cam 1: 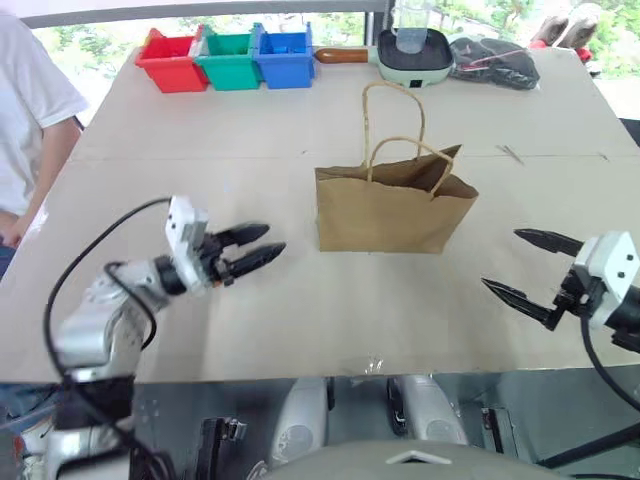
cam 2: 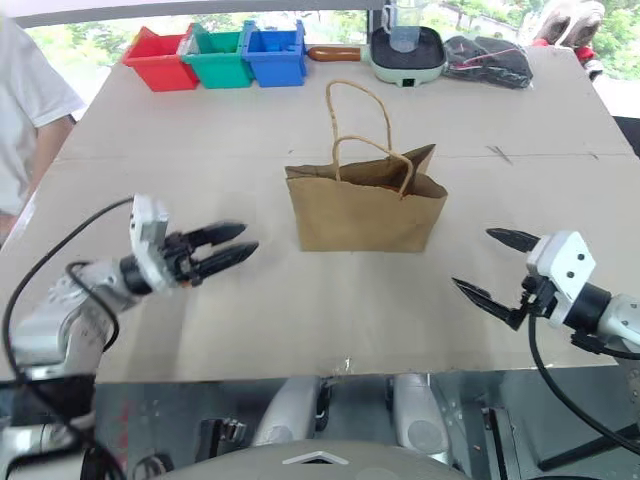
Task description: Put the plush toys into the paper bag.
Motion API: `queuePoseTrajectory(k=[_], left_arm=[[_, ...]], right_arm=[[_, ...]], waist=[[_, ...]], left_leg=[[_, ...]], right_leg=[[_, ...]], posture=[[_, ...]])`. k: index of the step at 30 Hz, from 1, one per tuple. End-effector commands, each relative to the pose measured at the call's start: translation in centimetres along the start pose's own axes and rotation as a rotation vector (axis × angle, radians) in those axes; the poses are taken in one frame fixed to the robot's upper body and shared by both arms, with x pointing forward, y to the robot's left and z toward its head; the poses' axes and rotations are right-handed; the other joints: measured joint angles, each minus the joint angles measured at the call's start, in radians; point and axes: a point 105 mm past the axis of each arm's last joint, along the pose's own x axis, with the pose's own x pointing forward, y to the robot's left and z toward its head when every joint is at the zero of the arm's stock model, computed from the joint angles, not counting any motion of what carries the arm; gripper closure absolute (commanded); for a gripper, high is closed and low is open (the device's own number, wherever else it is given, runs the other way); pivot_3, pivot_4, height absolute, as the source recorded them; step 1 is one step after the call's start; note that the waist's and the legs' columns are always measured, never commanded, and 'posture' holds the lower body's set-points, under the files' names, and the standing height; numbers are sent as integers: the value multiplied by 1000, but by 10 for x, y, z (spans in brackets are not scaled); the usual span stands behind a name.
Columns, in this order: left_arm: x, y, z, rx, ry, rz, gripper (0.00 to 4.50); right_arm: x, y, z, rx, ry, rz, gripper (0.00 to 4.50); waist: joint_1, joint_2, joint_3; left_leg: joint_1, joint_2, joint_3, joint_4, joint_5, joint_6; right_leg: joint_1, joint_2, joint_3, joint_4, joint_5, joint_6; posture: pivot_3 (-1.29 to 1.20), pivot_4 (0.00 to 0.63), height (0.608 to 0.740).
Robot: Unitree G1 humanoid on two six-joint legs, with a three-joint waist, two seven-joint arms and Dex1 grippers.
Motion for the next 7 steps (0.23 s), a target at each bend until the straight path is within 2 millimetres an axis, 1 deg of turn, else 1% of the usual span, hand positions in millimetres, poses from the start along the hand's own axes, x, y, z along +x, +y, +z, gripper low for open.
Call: queuePoseTrajectory(k=[1,3,4,5,7], left_arm=[[-19,-19,4,42,-14,74,1265],[-26,-24,-4,26,1,113,1265],[-29,-27,-6,9,-5,116,1265],[-31,-30,-6,-15,-21,114,1265],[-34,-30,-9,8,0,132,1265]], right_arm=[[-23,-16,-12,-42,55,-41,0],[-30,-20,-24,-24,84,-58,0],[-33,-21,-29,-15,97,-62,0],[-35,-21,-33,-11,106,-64,0],[-37,-22,-36,-10,112,-70,0]], waist=[[19,0,0],[29,0,0],[32,1,0],[33,1,0],[32,1,0]], left_leg=[[2,-1,0,0,0,0],[11,-1,1,0,0,0],[16,0,2,0,0,1],[17,0,3,0,0,1],[17,0,5,0,0,1]], right_leg=[[3,-1,0,0,0,0],[14,-1,-1,-5,-1,-1],[19,-1,0,-6,-3,-4],[20,-2,0,-7,-3,-4],[19,-2,1,-8,-3,-4]], posture=[[0,150,740],[0,150,740],[0,150,740],[0,150,740],[0,150,740]])
